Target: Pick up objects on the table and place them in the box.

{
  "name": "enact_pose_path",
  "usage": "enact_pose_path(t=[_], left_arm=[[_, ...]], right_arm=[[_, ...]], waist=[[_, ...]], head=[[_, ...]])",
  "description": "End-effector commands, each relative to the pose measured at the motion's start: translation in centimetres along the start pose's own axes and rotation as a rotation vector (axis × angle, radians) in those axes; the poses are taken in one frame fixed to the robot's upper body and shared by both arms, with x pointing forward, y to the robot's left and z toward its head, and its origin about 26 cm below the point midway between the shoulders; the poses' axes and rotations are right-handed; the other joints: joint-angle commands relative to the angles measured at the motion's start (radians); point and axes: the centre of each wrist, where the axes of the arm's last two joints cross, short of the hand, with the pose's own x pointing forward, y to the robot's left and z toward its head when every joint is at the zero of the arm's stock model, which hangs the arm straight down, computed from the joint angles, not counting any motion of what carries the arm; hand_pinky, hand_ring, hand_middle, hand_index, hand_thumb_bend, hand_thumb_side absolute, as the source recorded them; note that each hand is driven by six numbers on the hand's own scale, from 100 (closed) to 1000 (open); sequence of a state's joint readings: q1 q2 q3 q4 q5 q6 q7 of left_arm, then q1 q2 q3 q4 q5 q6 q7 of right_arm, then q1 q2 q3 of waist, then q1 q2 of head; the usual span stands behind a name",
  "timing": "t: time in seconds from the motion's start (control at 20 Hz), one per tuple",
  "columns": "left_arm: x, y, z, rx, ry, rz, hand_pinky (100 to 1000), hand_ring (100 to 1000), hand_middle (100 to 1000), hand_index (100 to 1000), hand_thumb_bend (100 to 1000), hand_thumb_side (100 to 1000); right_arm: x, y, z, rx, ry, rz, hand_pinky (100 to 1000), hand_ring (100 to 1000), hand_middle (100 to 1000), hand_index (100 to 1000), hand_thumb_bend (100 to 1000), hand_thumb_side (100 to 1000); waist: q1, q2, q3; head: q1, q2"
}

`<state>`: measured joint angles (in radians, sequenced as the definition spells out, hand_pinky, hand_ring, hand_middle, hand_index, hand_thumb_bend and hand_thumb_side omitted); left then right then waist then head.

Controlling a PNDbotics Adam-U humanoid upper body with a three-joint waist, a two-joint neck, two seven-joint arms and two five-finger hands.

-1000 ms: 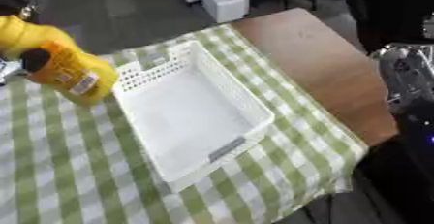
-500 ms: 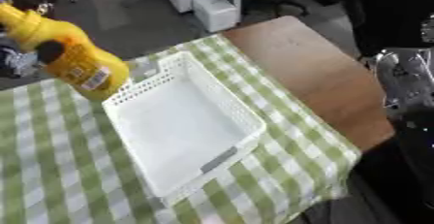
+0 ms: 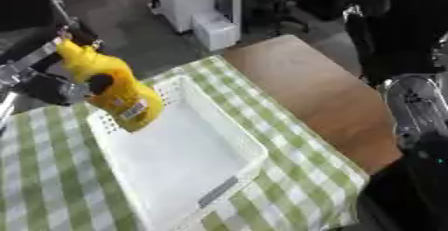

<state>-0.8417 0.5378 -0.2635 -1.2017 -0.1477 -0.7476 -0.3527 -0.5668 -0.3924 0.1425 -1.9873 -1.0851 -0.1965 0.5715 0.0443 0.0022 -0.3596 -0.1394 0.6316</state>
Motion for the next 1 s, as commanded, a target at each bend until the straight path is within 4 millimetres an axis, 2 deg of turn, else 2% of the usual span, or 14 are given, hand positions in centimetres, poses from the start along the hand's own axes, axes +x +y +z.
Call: enact_pose_path(t=[0.05,0.1,0.15,0.2,0.25,0.3,0.35,0.4,0.45,0.5,0.6,0.85,1.0], left_arm=[[0.8,0.5,-1.7,-0.188,-0.193,-0.098,100,100,133,406,100,721],[0.9,0.1,-2.0,-0.211,-0.198,-0.1,100,100,139,425,100,722],[1.0,-0.2,-2.1,-0.235,-0.198,-0.104,100,100,158,431,100,602],[0.9,-0.5,-2.1,-0.271,-0.193,-0.112,100,190,337,523,100,705],[0.9,-0.8,-2.1,-0.313,-0.185,-0.124,100,367,474,647,100,799],[0.8,-1.1,-2.0,-0.387,-0.165,-0.146,321,558,664,794,143,879],[0.6,-1.5,-1.9,-0.454,-0.145,-0.167,229,498,594,748,100,853],[0.5,-1.7,-1.8,-0.502,-0.131,-0.184,576,723,810,873,259,936],[0.5,-1.8,-1.8,-0.539,-0.12,-0.199,609,744,823,878,271,943],[0.4,-1.9,-1.8,-0.566,-0.111,-0.211,704,801,863,898,315,969],[0.4,-1.9,-1.7,-0.602,-0.097,-0.23,804,858,899,914,370,1000],[0.3,-1.6,-0.8,-0.567,-0.083,-0.225,853,871,922,928,345,999],[0.5,-0.3,0.0,-0.493,-0.087,-0.218,863,866,922,924,312,964]], right_arm=[[0.3,0.2,-1.0,0.032,-0.008,-0.008,155,500,549,728,339,753],[0.3,0.2,-1.1,0.034,-0.009,-0.01,156,500,549,728,339,753],[0.3,0.2,-1.1,0.035,-0.009,-0.012,155,500,549,728,342,745],[0.3,0.2,-1.2,0.037,-0.008,-0.013,155,500,549,728,339,753],[0.3,0.1,-1.2,0.038,-0.008,-0.013,155,500,549,728,339,753],[0.3,0.1,-1.2,0.04,-0.006,-0.013,154,500,549,728,340,753],[0.3,0.1,-1.1,0.041,-0.006,-0.012,154,500,549,728,339,753],[0.3,0.1,-1.1,0.041,-0.005,-0.011,154,500,549,727,340,752],[0.3,0.1,-1.1,0.042,-0.004,-0.009,154,500,549,727,340,752],[0.4,0.1,-1.0,0.041,-0.004,-0.006,154,500,549,728,340,752],[0.4,0.1,-0.9,0.042,-0.001,-0.002,153,501,549,728,340,752],[0.5,0.0,-0.7,0.039,0.003,0.01,152,501,549,728,340,752],[0.6,0.0,-0.4,0.037,0.01,0.019,151,500,549,728,340,753]], waist=[[-0.001,-0.006,-0.006],[0.0,-0.006,-0.008],[0.0,-0.006,-0.01],[0.0,-0.006,-0.01],[0.0,-0.006,-0.01],[0.0,-0.006,-0.01],[0.0,-0.006,-0.01],[-0.001,-0.006,-0.009],[-0.002,-0.006,-0.007],[-0.002,-0.007,-0.006],[-0.003,-0.006,-0.002],[-0.005,-0.006,0.011],[-0.007,-0.008,0.022]], head=[[0.021,-0.018],[0.023,-0.017],[0.024,-0.016],[0.024,-0.015],[0.024,-0.014],[0.025,-0.013],[0.026,-0.012],[0.026,-0.011],[0.025,-0.01],[0.024,-0.009],[0.023,-0.007],[0.021,-0.008],[0.013,-0.008]])
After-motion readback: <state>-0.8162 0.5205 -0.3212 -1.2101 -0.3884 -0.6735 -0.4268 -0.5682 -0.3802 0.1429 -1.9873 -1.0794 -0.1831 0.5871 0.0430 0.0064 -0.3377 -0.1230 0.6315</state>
